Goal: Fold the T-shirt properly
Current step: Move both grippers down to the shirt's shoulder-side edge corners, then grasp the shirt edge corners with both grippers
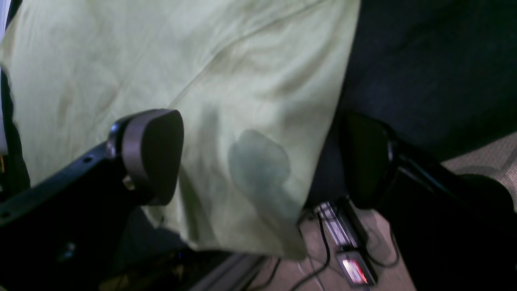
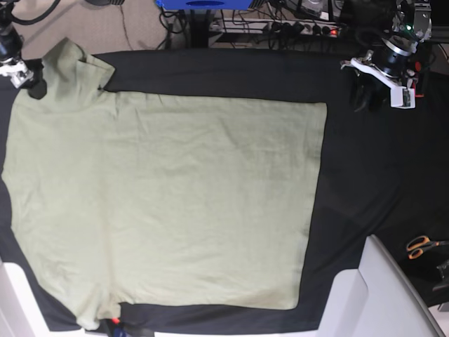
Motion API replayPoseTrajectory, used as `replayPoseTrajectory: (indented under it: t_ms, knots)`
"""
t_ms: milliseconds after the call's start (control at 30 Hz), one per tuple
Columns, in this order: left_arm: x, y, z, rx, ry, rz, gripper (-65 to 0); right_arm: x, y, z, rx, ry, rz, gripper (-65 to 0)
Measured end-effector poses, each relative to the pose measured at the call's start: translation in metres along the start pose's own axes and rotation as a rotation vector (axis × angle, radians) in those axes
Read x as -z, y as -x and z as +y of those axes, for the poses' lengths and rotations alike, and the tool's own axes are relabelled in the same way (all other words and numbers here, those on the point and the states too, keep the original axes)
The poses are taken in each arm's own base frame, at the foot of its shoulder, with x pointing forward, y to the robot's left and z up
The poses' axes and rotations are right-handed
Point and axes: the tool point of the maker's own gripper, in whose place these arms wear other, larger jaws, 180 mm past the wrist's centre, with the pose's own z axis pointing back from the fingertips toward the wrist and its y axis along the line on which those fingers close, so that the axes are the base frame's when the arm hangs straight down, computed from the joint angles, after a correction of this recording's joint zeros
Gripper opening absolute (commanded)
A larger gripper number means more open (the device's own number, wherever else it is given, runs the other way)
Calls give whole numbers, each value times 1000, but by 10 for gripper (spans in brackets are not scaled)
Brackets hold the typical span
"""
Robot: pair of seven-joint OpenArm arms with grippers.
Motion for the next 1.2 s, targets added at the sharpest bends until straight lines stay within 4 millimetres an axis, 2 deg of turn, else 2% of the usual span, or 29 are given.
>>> replayPoseTrajectory:
  t_ms: [67, 167, 233, 367, 533, 567, 633, 733, 967, 1067, 1200]
  knots:
    - [-1, 7, -2, -17, -4, 12, -392, -1, 4, 6, -36, -33, 16, -93]
    - [0, 12, -7, -44, -4, 12, -392, 5, 20, 23, -97, -105, 67, -98]
    - [0, 13, -9, -43, 1, 18, -392, 9, 23, 29, -97, -120, 72, -137]
    - [3, 18, -17, -59, 13, 21, -385, 13, 29, 33, -93, -129, 92, -321]
    - [5, 28, -39, -74, 60, 42, -382, 14, 39, 29, -103, -107, 146, -632]
    - [6, 29, -42, -75, 68, 45, -382, 14, 42, 28, -97, -105, 155, -650]
    - [8, 30, -50, -84, 83, 45, -382, 15, 46, 26, -72, -108, 155, -627]
    - [17, 32, -59, -124, 85, 33, -382, 18, 47, 26, -56, -120, 153, -648]
    - [30, 51, -55, -180, 46, 66, -387, 20, 45, 28, -51, -126, 147, -648]
    - [32, 54, -59, -193, 51, 71, -387, 19, 44, 26, -58, -124, 152, -648]
    - [35, 51, -54, -196, 38, 61, -388, 18, 43, 25, -62, -121, 155, -648]
